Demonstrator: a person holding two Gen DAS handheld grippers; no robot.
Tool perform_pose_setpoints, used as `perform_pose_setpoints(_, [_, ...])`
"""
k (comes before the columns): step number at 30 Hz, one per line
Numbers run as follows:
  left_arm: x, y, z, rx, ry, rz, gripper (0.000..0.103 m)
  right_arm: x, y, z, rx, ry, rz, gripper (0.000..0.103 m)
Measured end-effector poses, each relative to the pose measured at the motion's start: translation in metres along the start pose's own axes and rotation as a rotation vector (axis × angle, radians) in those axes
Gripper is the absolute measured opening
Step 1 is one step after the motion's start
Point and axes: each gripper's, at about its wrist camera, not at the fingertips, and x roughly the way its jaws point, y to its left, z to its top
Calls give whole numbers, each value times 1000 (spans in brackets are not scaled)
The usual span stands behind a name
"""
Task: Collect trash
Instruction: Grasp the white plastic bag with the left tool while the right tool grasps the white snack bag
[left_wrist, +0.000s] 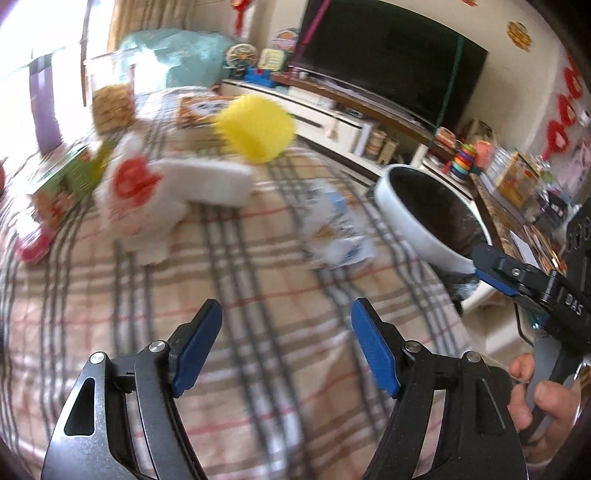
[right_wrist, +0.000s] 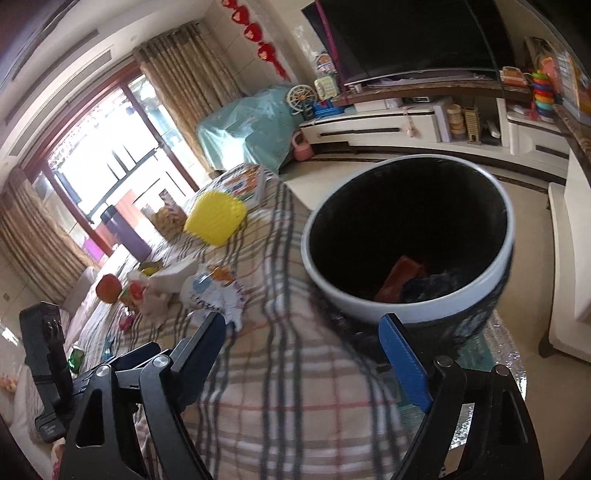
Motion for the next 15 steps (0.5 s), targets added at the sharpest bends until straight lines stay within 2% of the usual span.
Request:
perform_pose_setpoints(6, [-6, 35, -9, -64, -4, 59, 74, 14, 25, -10, -38, 27, 32, 87])
perform_pose_setpoints(15, [-9, 70, -6, -138, -12, 96, 77, 45, 57, -16, -71, 76, 76, 87])
